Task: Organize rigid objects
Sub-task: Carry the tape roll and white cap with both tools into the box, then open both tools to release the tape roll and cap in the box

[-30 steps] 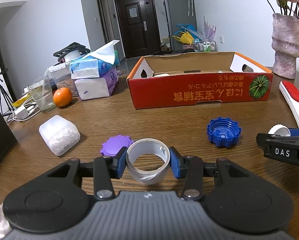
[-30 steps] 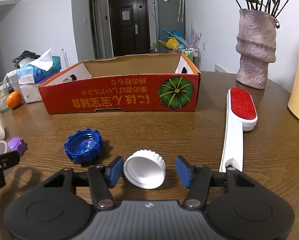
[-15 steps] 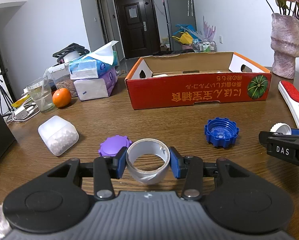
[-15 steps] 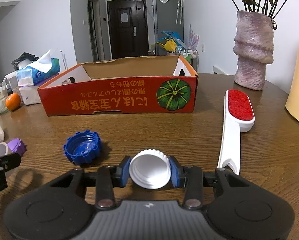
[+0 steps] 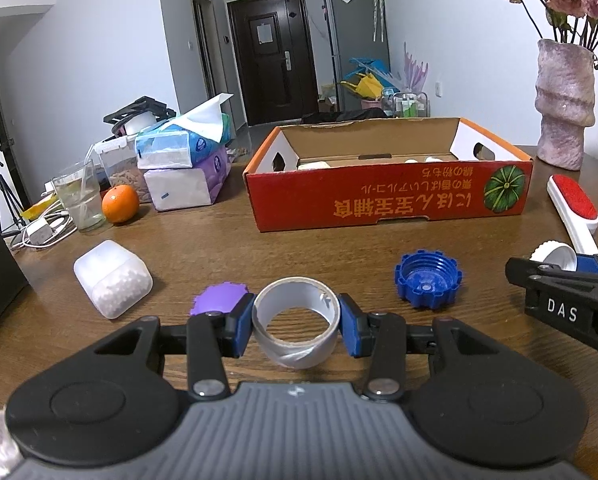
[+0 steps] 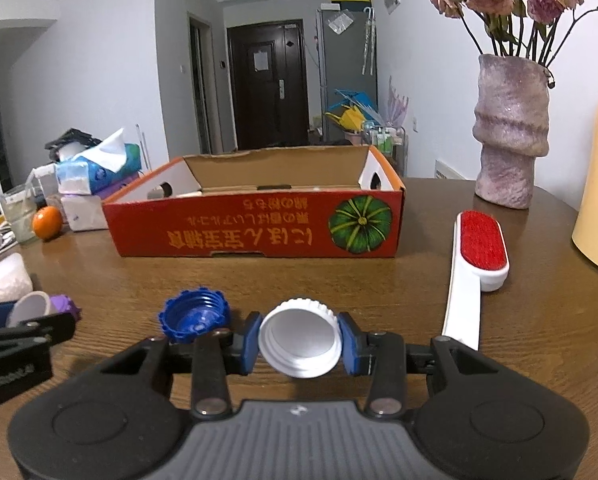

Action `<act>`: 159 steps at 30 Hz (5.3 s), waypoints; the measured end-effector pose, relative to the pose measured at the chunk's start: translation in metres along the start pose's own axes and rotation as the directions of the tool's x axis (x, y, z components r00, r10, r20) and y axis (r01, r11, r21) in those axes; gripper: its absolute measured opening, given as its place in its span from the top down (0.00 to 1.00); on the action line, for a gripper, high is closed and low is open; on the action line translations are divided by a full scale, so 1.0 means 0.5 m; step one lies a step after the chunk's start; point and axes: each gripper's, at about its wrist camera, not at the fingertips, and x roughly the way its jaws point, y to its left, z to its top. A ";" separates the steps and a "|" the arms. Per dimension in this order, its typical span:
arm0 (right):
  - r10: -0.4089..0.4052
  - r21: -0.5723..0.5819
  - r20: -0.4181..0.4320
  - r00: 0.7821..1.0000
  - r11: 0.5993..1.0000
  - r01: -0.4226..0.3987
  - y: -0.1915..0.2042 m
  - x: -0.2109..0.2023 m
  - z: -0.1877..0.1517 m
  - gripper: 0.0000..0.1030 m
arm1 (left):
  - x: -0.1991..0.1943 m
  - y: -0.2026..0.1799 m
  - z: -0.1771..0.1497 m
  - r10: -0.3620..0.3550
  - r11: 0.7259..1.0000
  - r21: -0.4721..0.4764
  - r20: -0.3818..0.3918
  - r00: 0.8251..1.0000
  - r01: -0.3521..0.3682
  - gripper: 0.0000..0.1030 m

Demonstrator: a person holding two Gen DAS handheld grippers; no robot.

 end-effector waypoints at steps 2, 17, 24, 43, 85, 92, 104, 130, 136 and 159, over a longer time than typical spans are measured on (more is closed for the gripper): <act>0.014 0.004 0.011 1.000 1.000 -0.014 0.001 -0.008 0.002 0.62 | 0.001 -0.002 0.001 -0.001 1.000 -0.001 -0.002 1.000 0.001 0.56; 0.053 -0.005 0.124 0.991 0.999 -0.053 0.004 -0.058 0.043 0.62 | 0.004 -0.010 0.040 -0.013 1.000 -0.024 0.008 1.000 0.013 0.56; 0.055 -0.003 0.152 0.987 0.998 -0.056 0.005 -0.057 0.066 0.62 | 0.009 -0.011 0.069 -0.013 0.999 -0.037 0.043 0.999 0.015 0.56; 0.056 0.013 0.199 0.978 0.998 -0.060 -0.001 -0.015 0.123 0.62 | 0.068 -0.022 0.137 -0.018 0.996 -0.083 0.081 0.997 0.024 0.56; 0.016 0.020 0.224 0.974 1.000 -0.021 -0.008 0.145 0.231 0.62 | 0.222 -0.065 0.262 -0.020 0.993 -0.113 0.134 0.991 0.035 0.56; 0.005 0.022 0.222 0.975 1.000 -0.010 -0.008 0.184 0.250 0.62 | 0.257 -0.066 0.280 -0.006 0.993 -0.114 0.127 0.992 0.021 0.56; -0.011 0.019 0.203 0.979 1.000 0.008 0.002 0.246 0.272 0.62 | 0.314 -0.063 0.305 0.028 0.992 -0.127 0.115 0.993 -0.013 0.56; -0.025 0.026 0.139 0.990 0.999 0.022 0.003 0.331 0.278 0.62 | 0.424 -0.058 0.320 0.083 0.990 -0.118 0.055 0.995 -0.076 0.56; -0.026 0.026 0.123 0.992 0.999 0.023 -0.001 0.333 0.281 0.62 | 0.419 -0.057 0.319 0.075 0.991 -0.116 0.055 0.996 -0.068 0.55; -0.081 0.074 0.117 0.990 0.995 0.073 -0.027 0.328 0.287 0.00 | 0.399 -0.041 0.315 0.146 0.982 -0.133 0.059 0.987 -0.137 0.00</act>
